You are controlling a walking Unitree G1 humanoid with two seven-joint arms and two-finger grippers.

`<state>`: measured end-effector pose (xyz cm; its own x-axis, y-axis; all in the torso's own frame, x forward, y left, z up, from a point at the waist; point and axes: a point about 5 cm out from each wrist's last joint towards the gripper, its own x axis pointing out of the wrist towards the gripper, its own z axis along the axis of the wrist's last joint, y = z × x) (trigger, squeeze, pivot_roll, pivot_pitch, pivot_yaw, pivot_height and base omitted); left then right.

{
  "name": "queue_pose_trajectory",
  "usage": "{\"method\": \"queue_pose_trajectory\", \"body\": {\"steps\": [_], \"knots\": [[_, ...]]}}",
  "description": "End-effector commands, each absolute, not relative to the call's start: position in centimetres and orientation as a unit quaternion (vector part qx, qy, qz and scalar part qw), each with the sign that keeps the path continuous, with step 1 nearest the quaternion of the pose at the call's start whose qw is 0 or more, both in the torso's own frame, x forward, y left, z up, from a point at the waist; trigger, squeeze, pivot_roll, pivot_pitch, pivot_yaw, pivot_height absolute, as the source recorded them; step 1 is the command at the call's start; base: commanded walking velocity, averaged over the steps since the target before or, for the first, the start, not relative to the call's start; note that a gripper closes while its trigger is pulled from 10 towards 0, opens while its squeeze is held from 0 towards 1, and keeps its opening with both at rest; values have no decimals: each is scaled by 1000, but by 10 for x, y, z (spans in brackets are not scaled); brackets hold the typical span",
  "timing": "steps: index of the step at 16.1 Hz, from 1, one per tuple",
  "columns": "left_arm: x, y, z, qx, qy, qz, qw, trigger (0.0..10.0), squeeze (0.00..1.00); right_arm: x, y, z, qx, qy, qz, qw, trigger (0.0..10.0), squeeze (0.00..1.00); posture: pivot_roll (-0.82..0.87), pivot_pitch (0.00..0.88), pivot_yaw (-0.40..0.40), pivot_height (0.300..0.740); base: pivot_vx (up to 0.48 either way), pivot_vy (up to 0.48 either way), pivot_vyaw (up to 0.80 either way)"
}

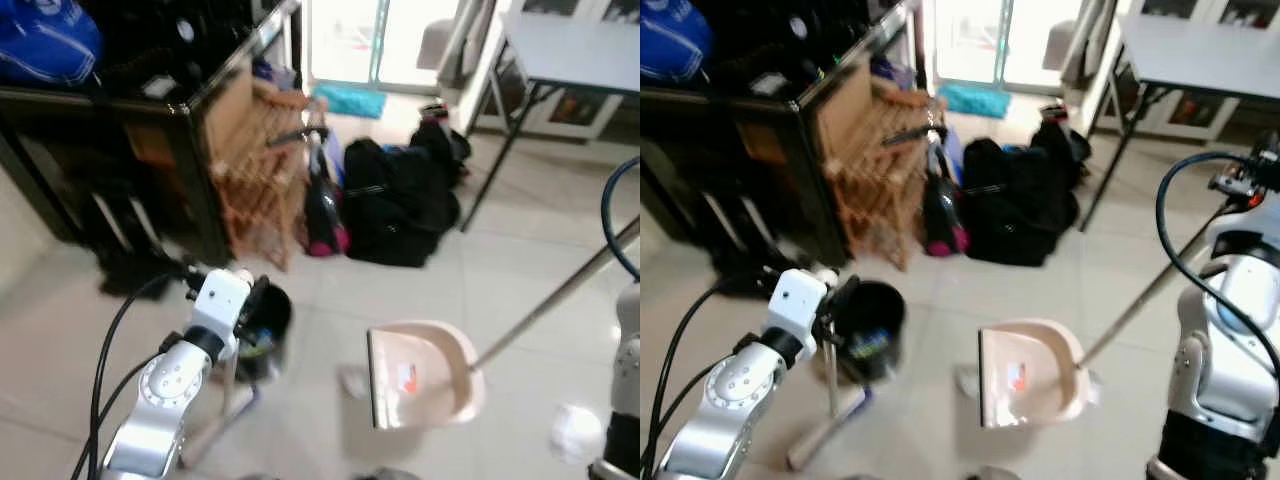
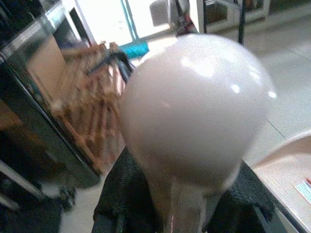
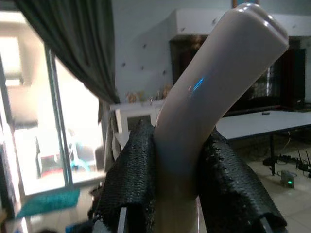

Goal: Sweep floor

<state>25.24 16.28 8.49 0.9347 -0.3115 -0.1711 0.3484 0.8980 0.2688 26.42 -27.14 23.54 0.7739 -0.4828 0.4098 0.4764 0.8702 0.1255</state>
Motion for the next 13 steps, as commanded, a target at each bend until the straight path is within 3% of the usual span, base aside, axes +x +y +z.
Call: {"method": "queue_pose_trajectory", "body": {"steps": [1,10,13], "knots": [[255,163,94,156,41,-168,972,10000,0,263,-270,241,7,-231,-253,939,10000,0,-36,90,2,740,0,-454,0],[256,165,94,155,44,-165,973,10000,0,264,-264,238,15,-222,-249,943,10000,0,-35,97,0,740,0,-456,0],[257,171,91,117,73,-146,980,10000,0,264,-263,237,17,-219,-248,943,10000,0,-33,101,0,740,0,154,0]]}}
